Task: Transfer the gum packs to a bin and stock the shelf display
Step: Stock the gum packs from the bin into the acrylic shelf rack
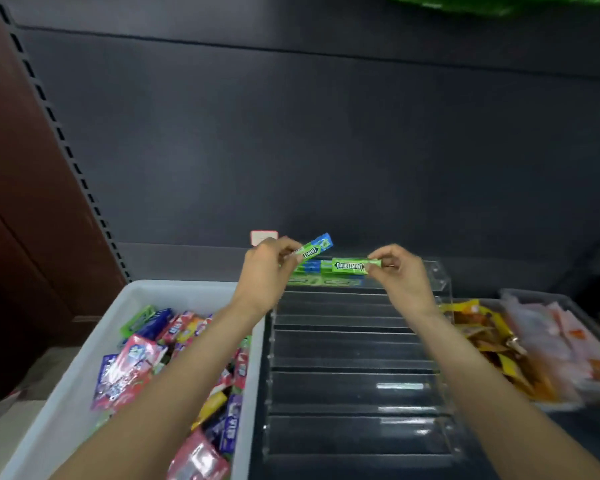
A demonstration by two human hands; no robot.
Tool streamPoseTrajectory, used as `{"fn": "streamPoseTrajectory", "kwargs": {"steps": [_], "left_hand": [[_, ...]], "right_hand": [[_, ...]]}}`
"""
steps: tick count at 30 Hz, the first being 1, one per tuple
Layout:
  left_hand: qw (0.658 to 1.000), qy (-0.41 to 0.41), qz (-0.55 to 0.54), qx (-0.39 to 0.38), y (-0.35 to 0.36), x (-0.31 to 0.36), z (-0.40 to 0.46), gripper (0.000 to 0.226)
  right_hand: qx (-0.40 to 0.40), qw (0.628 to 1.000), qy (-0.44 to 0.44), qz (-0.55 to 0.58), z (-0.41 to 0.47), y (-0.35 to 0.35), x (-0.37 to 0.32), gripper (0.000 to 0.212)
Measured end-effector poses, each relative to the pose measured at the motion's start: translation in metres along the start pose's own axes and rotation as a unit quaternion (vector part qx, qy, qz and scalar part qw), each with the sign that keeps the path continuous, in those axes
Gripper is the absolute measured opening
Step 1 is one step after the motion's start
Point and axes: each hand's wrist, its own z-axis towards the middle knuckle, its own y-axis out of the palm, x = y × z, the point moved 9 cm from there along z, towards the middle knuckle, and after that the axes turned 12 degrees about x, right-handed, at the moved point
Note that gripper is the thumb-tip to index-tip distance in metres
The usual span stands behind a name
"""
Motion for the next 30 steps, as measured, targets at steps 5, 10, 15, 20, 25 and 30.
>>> {"fn": "streamPoseTrajectory", "kwargs": {"steps": [5,10,15,20,25,30], "left_hand": [[0.999,0.008,0.030,0.006,0.050,0.036,-0.005,0.012],[0.998,-0.006,0.044,0.032,0.065,0.051,-0.006,0.013],[0.998,-0.002,0.067,0.009,0.074,0.062,-0.005,0.015],[0.997,-0.004,0.077,-0.003,0.077,0.063,-0.002,0.015],[0.997,-0.014,0.075,-0.007,0.076,0.060,-0.001,0.016],[0.998,-0.022,0.067,-0.006,0.073,0.057,0.000,0.016]], "right_hand": [[-0.039,0.999,-0.005,-0.026,0.035,-0.045,0.035,0.025],[-0.067,0.997,0.001,-0.038,0.055,-0.055,0.060,0.022],[-0.101,0.993,-0.013,-0.067,0.058,-0.042,0.068,0.011],[-0.077,0.977,-0.094,-0.174,0.056,-0.035,0.065,0.009],[-0.099,0.964,-0.097,-0.226,0.060,-0.028,0.060,0.008],[-0.146,0.953,-0.107,-0.241,0.063,-0.021,0.062,0.007]]}}
